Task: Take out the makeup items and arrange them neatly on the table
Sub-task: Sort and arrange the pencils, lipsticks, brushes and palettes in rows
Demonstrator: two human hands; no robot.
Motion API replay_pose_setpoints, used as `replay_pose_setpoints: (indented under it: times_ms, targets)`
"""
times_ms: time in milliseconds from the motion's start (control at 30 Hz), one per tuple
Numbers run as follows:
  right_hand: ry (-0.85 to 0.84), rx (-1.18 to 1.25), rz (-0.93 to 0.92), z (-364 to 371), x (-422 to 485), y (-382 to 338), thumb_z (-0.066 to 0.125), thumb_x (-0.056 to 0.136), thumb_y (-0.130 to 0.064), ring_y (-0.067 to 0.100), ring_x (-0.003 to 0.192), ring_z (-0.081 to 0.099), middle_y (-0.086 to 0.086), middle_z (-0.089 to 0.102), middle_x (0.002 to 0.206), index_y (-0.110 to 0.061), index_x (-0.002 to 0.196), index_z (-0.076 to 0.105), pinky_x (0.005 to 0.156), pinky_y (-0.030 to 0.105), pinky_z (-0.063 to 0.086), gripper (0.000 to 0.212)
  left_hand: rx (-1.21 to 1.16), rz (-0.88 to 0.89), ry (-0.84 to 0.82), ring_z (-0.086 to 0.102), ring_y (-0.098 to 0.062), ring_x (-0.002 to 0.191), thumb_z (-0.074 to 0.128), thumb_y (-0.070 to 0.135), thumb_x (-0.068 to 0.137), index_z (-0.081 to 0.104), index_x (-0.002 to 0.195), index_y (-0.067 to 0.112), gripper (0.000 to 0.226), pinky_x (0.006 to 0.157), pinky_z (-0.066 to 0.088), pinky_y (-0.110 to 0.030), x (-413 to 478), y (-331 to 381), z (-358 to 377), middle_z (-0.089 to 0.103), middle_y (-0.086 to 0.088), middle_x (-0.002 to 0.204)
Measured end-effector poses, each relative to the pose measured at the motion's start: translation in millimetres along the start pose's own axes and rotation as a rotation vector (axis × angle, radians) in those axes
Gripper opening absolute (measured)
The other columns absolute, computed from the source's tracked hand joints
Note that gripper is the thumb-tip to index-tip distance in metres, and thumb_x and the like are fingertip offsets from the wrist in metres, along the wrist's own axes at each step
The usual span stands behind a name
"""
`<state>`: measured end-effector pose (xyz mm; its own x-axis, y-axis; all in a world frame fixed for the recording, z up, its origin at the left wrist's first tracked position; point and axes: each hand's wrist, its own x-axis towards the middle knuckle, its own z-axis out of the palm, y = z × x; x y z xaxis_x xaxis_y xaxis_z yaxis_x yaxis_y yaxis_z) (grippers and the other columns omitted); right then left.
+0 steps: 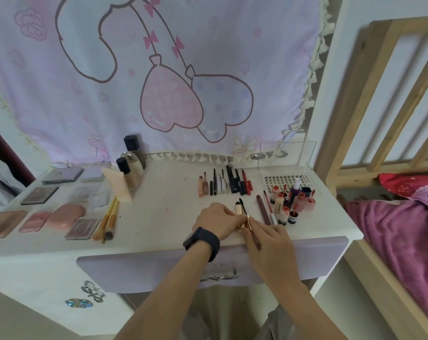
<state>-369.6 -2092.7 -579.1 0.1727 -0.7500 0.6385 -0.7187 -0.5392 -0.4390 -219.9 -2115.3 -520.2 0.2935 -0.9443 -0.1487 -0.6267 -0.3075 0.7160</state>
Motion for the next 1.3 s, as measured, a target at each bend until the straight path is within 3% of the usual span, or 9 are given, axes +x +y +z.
replay_pose_setpoints:
  times_ms: [167,300,467,600,767,1300]
  targets:
    - [-0.021,0.016,0.025,-2,0,1,0.079,0.085,-0.01,0.02,0.081,0.06,0.002,0.078,0.103,-0.006,0.119,0.073,0.072,0.024,0.05,0.035,0.016,0.018,0.005,0.07,-0.012,0.075,0.069,0.063,0.077,0.072,0.068,0.026,0.037,0.076,0.06,-0.036,2,0,5,0.074,0.008,0.071]
    - [-0.019,0.032,0.03,-5,0,2,0.08,0.084,-0.011,0.019,0.082,0.061,0.001,0.078,0.101,-0.007,0.119,0.074,0.072,0.023,0.048,0.036,0.015,0.027,0.001,0.071,-0.014,0.077,0.064,0.067,0.076,0.074,0.073,0.026,0.042,0.077,0.06,-0.037,3,-4,6,0.075,0.006,0.074]
    - [-0.025,0.031,0.023,-7,0,3,0.081,0.082,-0.007,0.017,0.081,0.059,0.001,0.078,0.1,-0.008,0.117,0.074,0.072,0.022,0.045,0.036,-0.03,0.033,-0.023,0.07,-0.006,0.075,0.071,0.059,0.073,0.068,0.066,0.035,0.026,0.075,0.059,-0.031,6,-8,5,0.074,0.014,0.072]
    - [-0.039,0.053,0.055,-9,2,3,0.082,0.082,-0.011,0.01,0.079,0.049,-0.001,0.077,0.09,-0.01,0.116,0.074,0.068,0.022,0.044,0.035,-0.025,0.048,-0.012,0.068,-0.003,0.074,0.072,0.058,0.075,0.065,0.063,0.037,0.025,0.07,0.057,-0.026,7,-7,6,0.072,0.016,0.07]
    - [-0.067,0.076,0.096,-12,4,1,0.084,0.081,-0.016,0.009,0.075,0.049,-0.001,0.074,0.083,-0.01,0.115,0.074,0.065,0.021,0.042,0.037,-0.009,0.056,-0.01,0.066,-0.003,0.073,0.069,0.061,0.074,0.065,0.063,0.038,0.025,0.067,0.055,-0.026,5,-3,7,0.069,0.018,0.07]
    - [-0.057,0.063,0.085,-16,6,0,0.085,0.079,-0.007,0.009,0.074,0.048,0.002,0.075,0.083,-0.007,0.11,0.075,0.065,0.024,0.044,0.032,-0.008,0.034,-0.056,0.07,-0.012,0.08,0.071,0.049,0.077,0.067,0.068,0.035,0.018,0.079,0.061,-0.038,-1,2,4,0.074,0.009,0.078]
